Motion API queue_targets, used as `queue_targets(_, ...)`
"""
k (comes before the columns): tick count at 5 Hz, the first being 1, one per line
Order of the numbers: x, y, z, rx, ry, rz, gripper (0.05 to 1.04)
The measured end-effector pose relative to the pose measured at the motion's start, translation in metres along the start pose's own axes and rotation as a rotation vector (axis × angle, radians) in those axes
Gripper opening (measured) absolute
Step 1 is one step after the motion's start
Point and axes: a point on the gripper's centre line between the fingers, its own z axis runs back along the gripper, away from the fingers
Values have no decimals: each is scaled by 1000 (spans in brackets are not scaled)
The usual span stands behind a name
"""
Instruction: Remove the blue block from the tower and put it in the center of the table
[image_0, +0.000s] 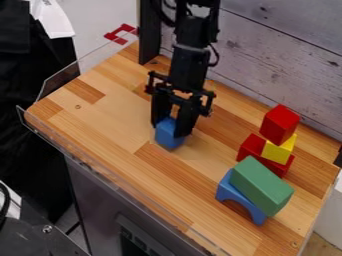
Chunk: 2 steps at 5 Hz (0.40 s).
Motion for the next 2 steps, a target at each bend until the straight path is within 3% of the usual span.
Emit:
queue_targets(1, 1, -2, -4, -29, -75, 14, 604)
queue_targets(2, 2, -2, -9, -31, -115, 20, 743)
